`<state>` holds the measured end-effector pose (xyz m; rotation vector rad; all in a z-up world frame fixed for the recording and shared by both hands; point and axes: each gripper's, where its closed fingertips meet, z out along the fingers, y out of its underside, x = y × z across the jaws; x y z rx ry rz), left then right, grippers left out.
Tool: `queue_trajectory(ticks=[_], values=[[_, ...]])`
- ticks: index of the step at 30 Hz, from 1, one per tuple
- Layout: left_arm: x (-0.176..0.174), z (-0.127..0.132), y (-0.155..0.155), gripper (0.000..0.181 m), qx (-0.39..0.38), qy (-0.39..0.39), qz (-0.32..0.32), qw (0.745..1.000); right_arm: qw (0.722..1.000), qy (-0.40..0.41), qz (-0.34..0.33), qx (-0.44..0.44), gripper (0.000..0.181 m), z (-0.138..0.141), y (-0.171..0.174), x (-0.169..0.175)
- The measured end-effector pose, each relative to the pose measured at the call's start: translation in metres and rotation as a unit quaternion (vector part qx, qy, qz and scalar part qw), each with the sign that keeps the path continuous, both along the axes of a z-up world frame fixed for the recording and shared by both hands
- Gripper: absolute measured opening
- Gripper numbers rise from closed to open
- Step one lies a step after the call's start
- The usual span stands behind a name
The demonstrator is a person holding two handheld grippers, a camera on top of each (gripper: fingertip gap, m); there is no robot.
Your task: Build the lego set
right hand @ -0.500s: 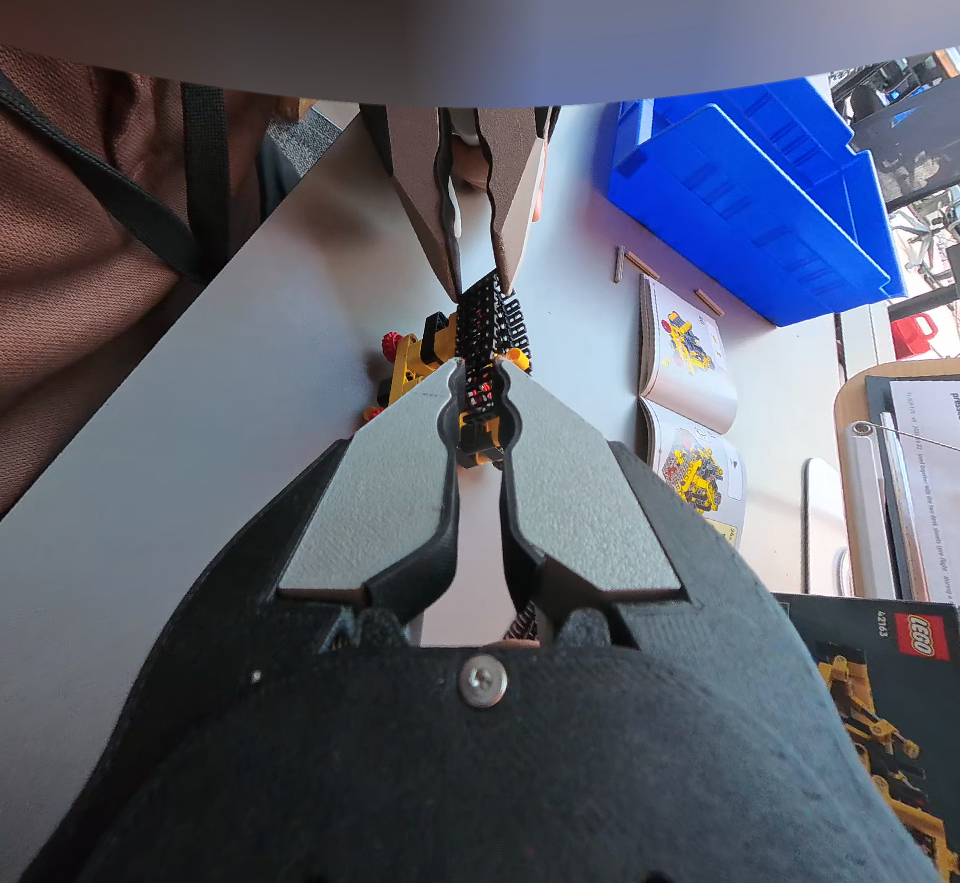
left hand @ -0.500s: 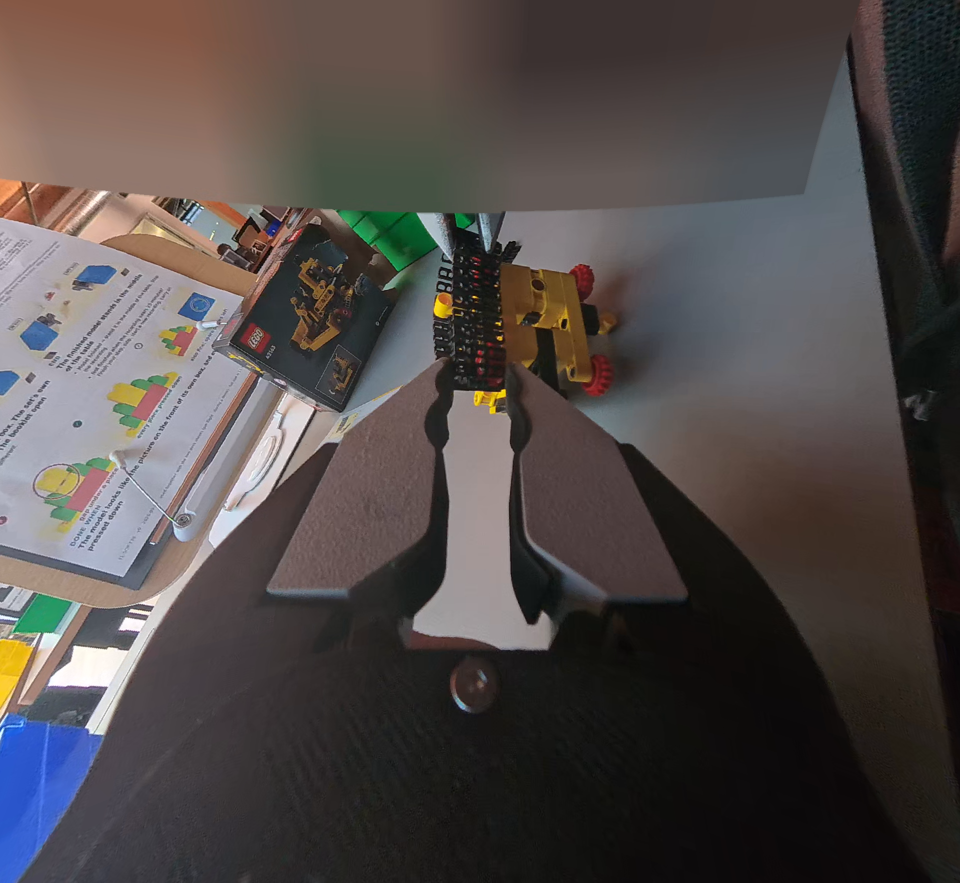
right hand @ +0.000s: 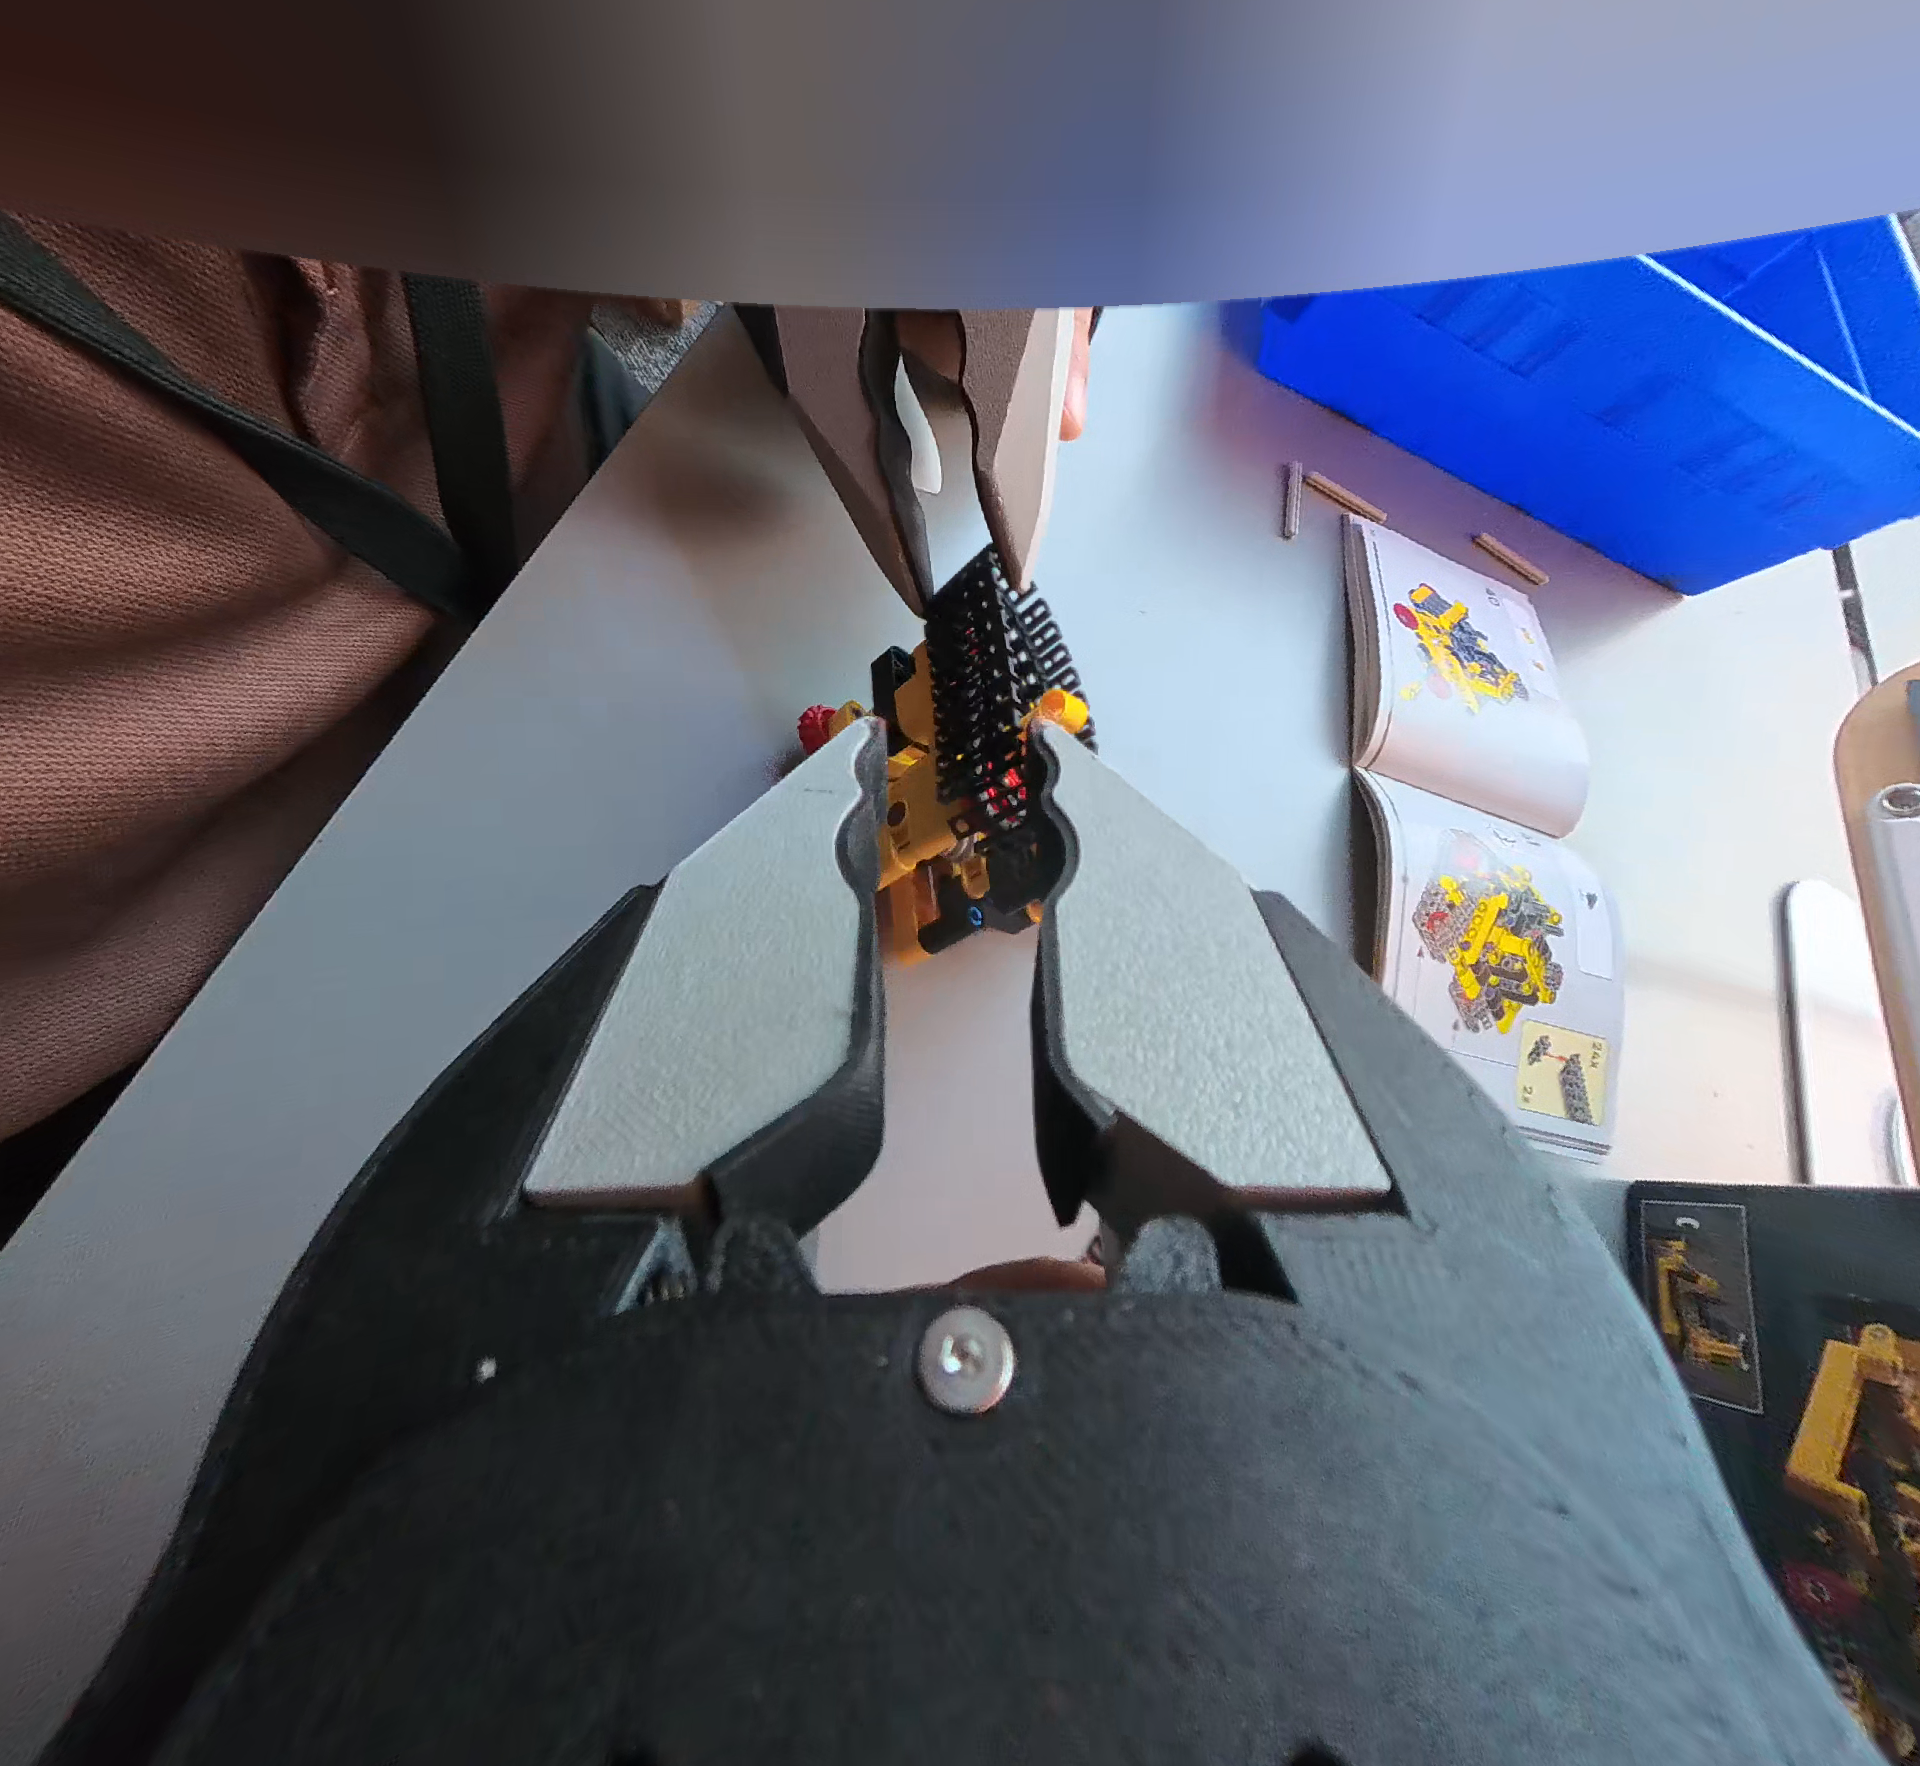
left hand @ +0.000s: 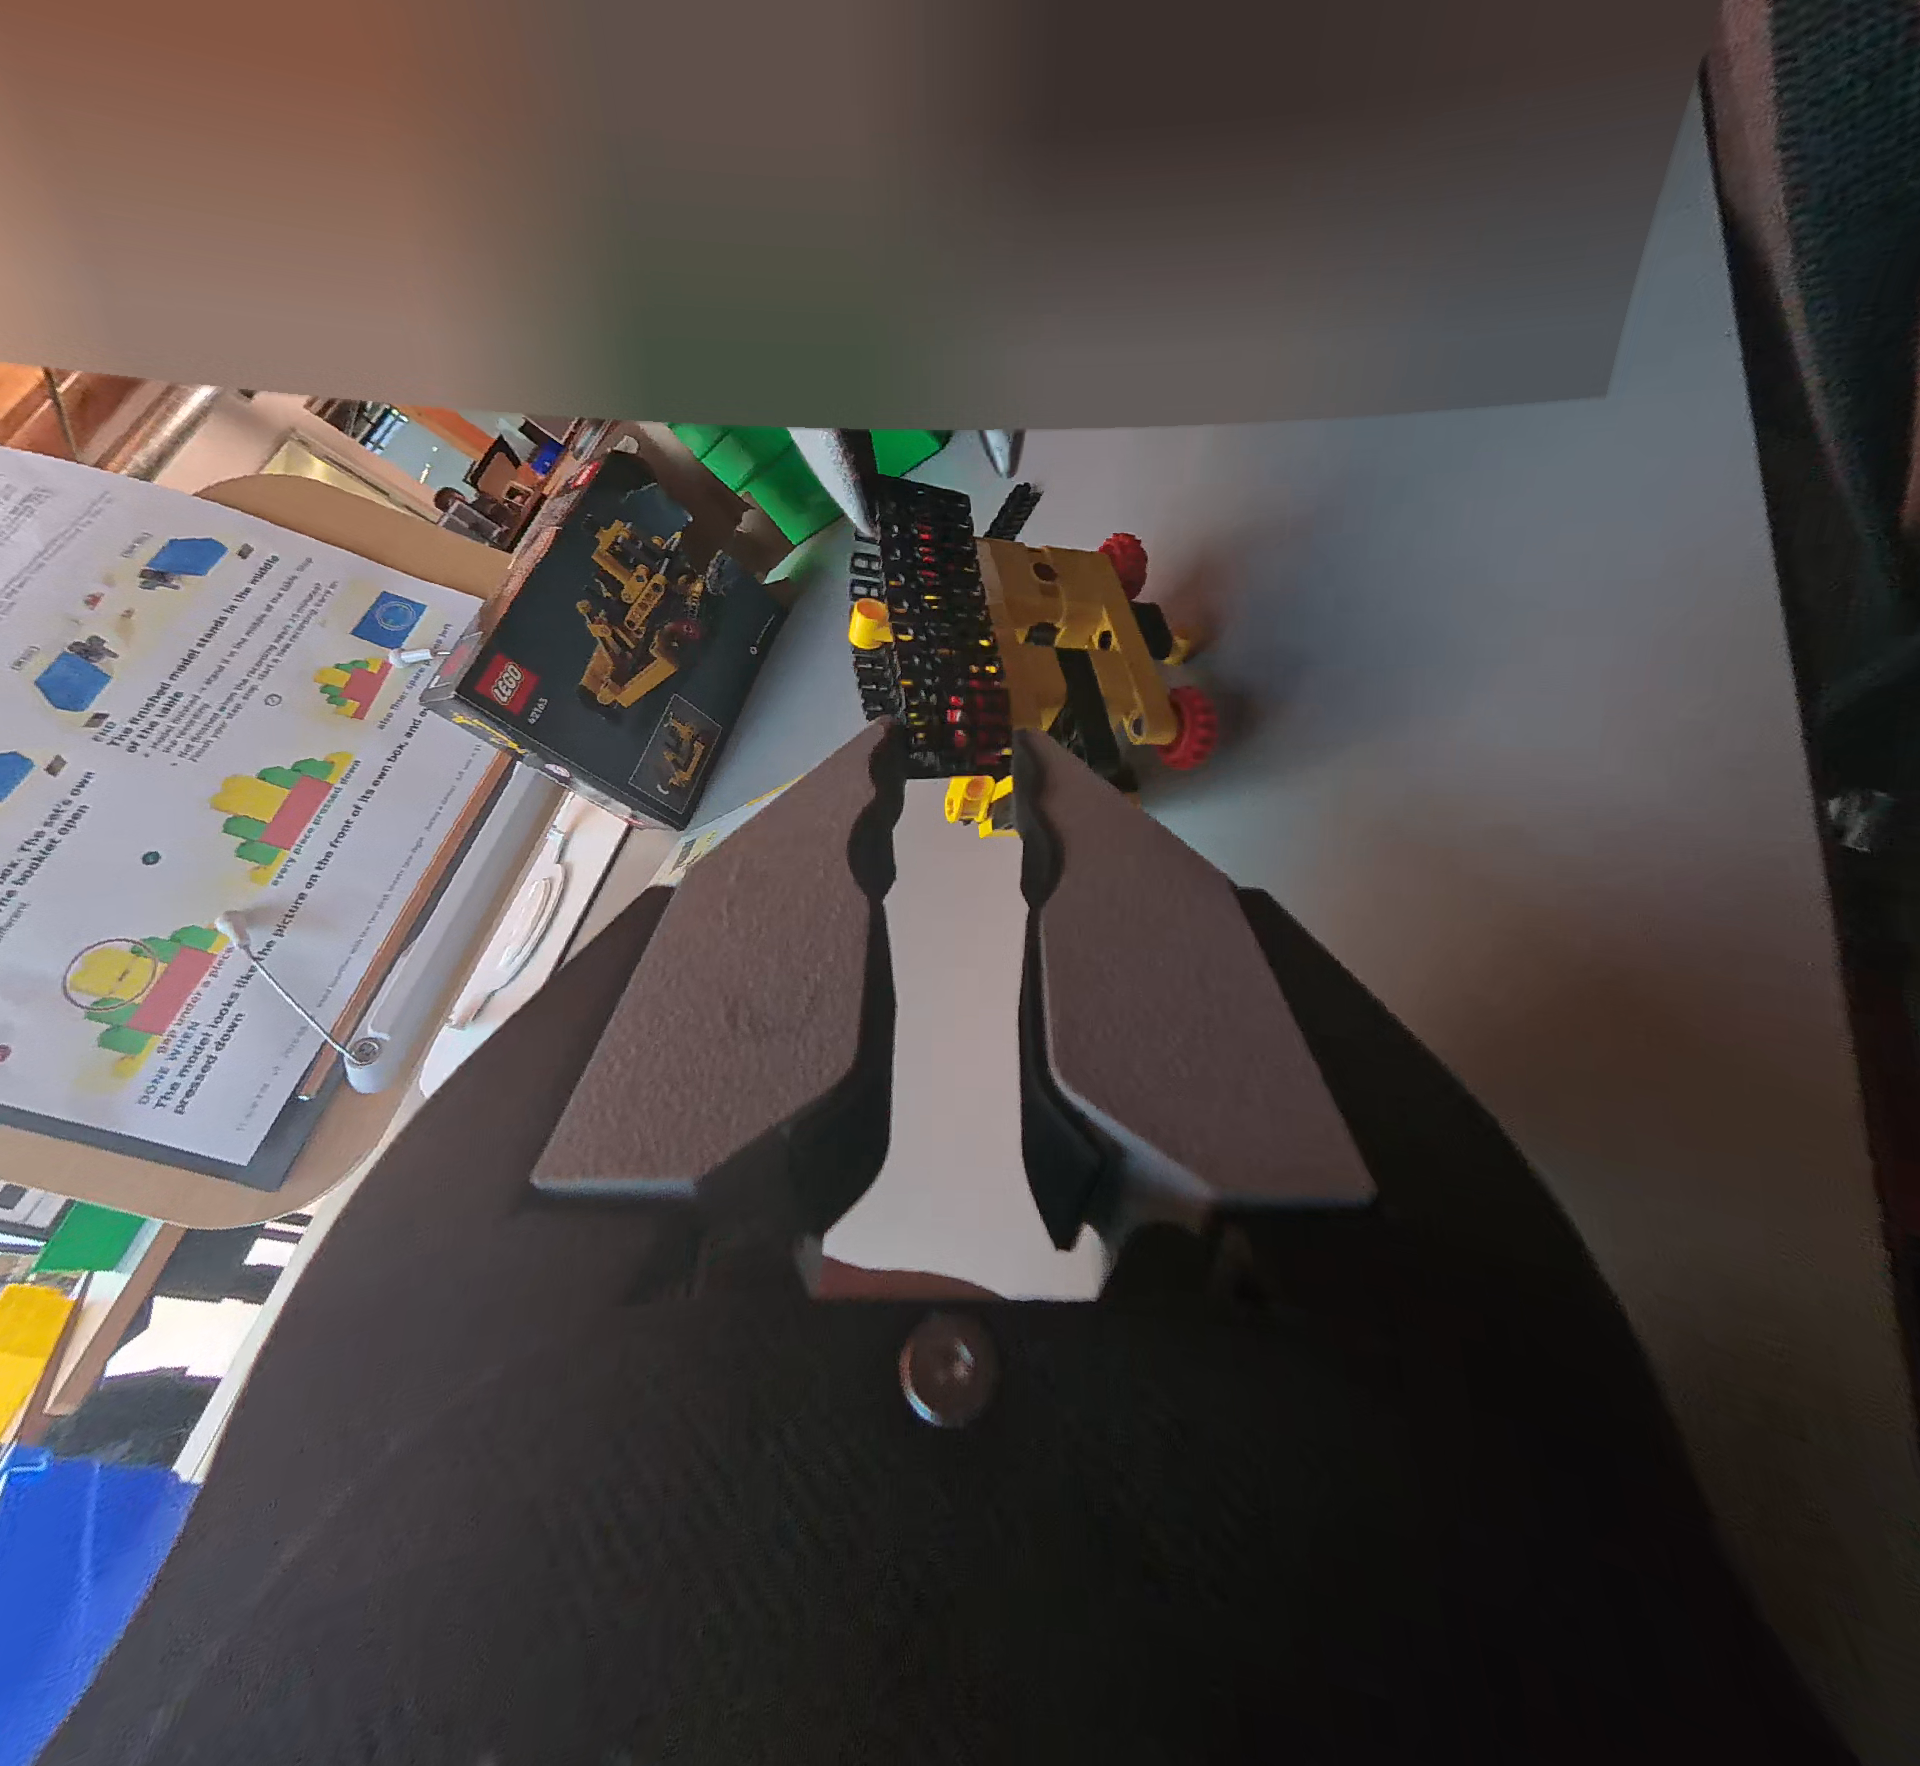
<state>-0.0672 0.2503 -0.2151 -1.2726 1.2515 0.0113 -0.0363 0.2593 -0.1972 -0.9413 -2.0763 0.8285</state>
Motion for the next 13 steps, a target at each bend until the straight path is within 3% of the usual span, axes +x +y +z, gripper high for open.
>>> queue_trajectory(ticks=[13], values=[[0.0033, -0.0001, 0.0008, 0.017, 0.022, 0.009, 0.004, 1.000, 1.000, -0.006, -0.002, 0.003, 0.022, 0.0013, 0.0056, 0.0051]])
